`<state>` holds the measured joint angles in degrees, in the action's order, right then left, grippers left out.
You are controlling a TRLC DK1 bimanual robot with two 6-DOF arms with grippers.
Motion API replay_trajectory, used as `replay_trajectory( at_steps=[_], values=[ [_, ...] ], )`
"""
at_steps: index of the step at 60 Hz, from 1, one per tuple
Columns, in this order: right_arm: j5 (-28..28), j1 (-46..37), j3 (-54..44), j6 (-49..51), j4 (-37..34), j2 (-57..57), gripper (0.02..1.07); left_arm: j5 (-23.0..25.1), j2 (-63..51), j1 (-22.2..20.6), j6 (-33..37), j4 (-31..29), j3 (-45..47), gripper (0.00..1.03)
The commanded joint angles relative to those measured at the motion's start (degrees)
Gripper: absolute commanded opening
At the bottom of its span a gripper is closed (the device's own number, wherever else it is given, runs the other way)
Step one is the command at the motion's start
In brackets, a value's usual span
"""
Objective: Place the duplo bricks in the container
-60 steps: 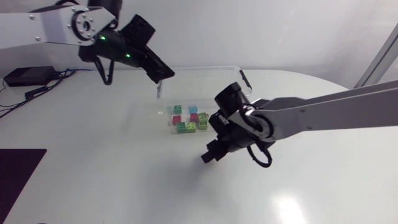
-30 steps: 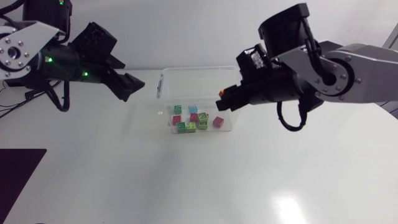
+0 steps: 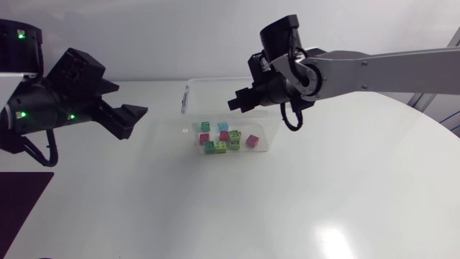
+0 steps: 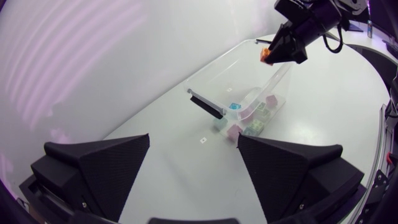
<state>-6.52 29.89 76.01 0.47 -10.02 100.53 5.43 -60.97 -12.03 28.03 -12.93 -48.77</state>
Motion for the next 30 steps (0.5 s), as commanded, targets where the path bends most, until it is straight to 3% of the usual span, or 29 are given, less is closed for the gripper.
replay_trajectory(
  at_steps=[1,14,30],
  values=[
    [-1.74,0.26,2.92,-0.21,0.97,2.48,0.97,-0.51,2.87,1.40,-1.58,1.24,2.63,0.99],
    [-3.76,0.17,0.46,0.06,0.97,-1.83,1.00,-0.51,8.41,5.53,-2.19,3.17,5.71,0.99],
    [-6.75,-3.96,-16.07,4.80,5.01,-20.81,1.02,-0.42,17.55,10.98,-1.75,6.25,10.89,0.99]
  ],
)
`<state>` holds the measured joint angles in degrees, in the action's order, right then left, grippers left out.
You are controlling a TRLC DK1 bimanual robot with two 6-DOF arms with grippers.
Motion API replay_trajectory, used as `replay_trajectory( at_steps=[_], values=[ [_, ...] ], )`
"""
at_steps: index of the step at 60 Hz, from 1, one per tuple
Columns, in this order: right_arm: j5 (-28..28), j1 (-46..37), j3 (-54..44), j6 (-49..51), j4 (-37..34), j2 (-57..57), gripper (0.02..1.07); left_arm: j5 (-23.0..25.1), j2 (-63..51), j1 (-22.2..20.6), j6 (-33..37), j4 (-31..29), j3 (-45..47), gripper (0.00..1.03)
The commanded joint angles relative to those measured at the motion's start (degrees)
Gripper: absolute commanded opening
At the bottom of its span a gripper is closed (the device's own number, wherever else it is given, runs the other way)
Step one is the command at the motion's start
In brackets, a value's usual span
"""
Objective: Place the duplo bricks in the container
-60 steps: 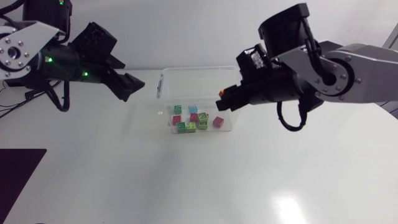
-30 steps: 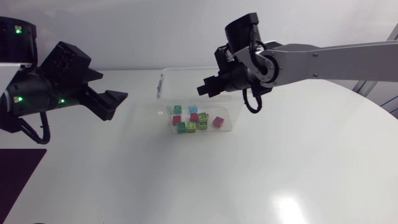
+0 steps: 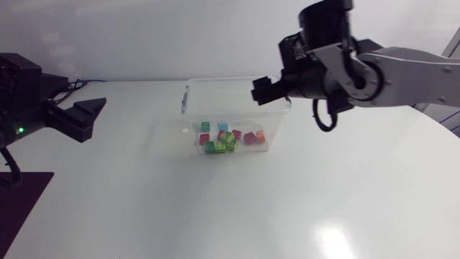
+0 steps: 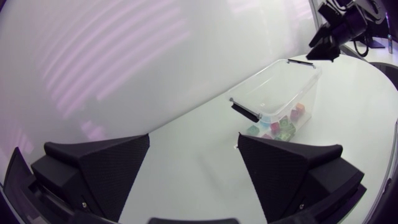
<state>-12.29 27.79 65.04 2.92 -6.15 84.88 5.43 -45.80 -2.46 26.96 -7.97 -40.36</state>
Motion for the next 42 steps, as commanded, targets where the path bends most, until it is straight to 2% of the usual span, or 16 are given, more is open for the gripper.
replay_trajectory(
  at_steps=[1,25,36,42],
  values=[
    [-1.06,-2.30,-5.80,2.62,1.14,-6.13,1.02,-0.42,2.91,1.40,-0.77,1.29,2.74,0.99],
    [-2.21,-11.00,-23.11,7.19,3.34,-28.81,1.02,-0.77,10.29,3.51,-0.94,2.87,8.63,0.99],
    [-2.12,-14.08,-29.53,8.68,3.69,-38.21,1.02,-5.08,14.34,4.13,-0.94,7.18,13.55,0.99],
    [-2.21,-15.05,-32.87,10.35,3.52,-43.75,1.02,-5.43,16.18,4.66,-0.86,8.05,15.40,0.99]
  ],
)
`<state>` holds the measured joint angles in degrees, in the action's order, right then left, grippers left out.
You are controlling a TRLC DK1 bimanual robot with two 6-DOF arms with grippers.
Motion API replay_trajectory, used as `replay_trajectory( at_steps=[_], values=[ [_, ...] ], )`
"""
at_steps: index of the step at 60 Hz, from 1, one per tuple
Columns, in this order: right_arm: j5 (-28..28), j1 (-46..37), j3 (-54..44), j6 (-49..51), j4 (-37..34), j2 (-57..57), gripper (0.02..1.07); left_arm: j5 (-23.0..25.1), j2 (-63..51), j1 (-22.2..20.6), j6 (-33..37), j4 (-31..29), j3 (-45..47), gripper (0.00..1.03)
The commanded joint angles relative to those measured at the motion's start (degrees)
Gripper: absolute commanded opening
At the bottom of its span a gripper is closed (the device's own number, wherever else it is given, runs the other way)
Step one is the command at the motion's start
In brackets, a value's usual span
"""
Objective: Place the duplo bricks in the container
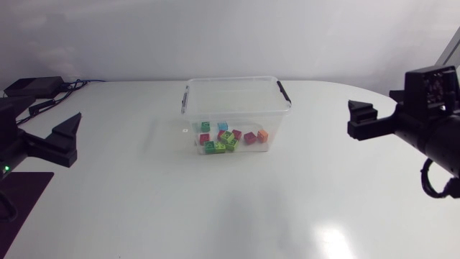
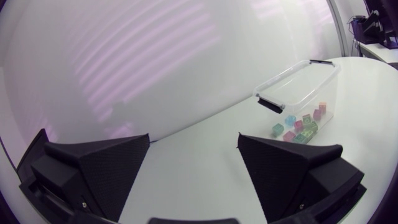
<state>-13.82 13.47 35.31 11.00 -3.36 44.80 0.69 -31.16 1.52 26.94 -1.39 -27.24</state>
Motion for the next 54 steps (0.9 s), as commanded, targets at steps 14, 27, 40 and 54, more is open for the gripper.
replay_trajectory(
  at_steps=[14,27,40,54],
  values=[
    [-0.68,-4.16,-8.15,3.67,-3.85,-14.65,1.02,-0.69,8.22,2.08,0.48,3.94,7.03,0.99],
    [1.86,-6.29,-13.55,1.25,-3.10,-21.30,1.02,-0.69,12.66,1.45,-4.31,3.56,11.00,0.99],
    [5.05,-8.21,-19.37,-2.02,-1.38,-27.58,1.02,-0.69,17.60,0.66,-10.36,2.98,15.34,0.99],
    [8.49,-10.27,-25.60,-5.54,0.47,-34.31,1.02,-0.69,22.91,-0.19,-16.84,2.36,20.00,0.99]
  ],
)
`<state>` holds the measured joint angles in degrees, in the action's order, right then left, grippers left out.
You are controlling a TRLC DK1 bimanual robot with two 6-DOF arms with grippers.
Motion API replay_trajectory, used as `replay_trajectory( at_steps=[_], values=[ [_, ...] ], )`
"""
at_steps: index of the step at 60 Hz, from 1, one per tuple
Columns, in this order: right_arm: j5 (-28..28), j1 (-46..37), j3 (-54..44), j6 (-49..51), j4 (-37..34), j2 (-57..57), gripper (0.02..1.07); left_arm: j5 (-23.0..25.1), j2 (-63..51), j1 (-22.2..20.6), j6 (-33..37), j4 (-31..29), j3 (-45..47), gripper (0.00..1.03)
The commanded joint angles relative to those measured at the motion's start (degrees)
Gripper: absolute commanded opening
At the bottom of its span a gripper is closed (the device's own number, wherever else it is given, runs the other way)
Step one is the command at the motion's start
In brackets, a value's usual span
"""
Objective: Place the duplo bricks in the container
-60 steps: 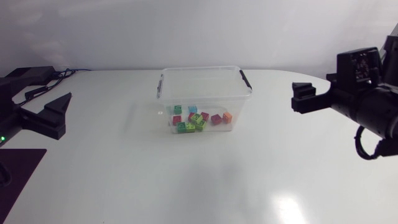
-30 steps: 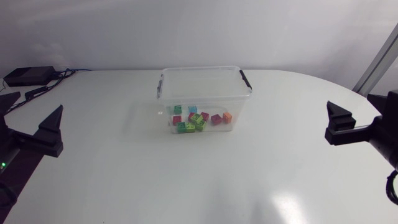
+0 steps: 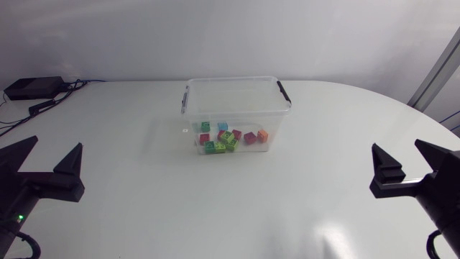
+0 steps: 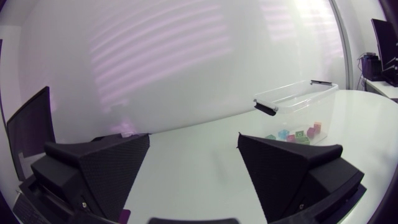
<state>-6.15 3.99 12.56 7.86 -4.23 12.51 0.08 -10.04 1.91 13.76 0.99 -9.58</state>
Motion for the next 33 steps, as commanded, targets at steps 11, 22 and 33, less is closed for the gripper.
replay_trajectory(
  at_steps=[11,22,33],
  values=[
    [3.54,-2.42,-7.81,-5.18,2.82,-7.38,1.02,-0.08,6.01,-1.26,-8.82,-0.52,6.04,0.99],
    [6.15,-3.99,-12.56,-7.86,4.23,-12.51,1.02,-0.08,10.04,-1.91,-13.76,-0.99,9.58,0.99],
    [6.15,-3.99,-12.56,-7.86,4.23,-12.51,1.02,-0.08,10.04,-1.91,-13.76,-0.99,9.58,0.99]
  ],
)
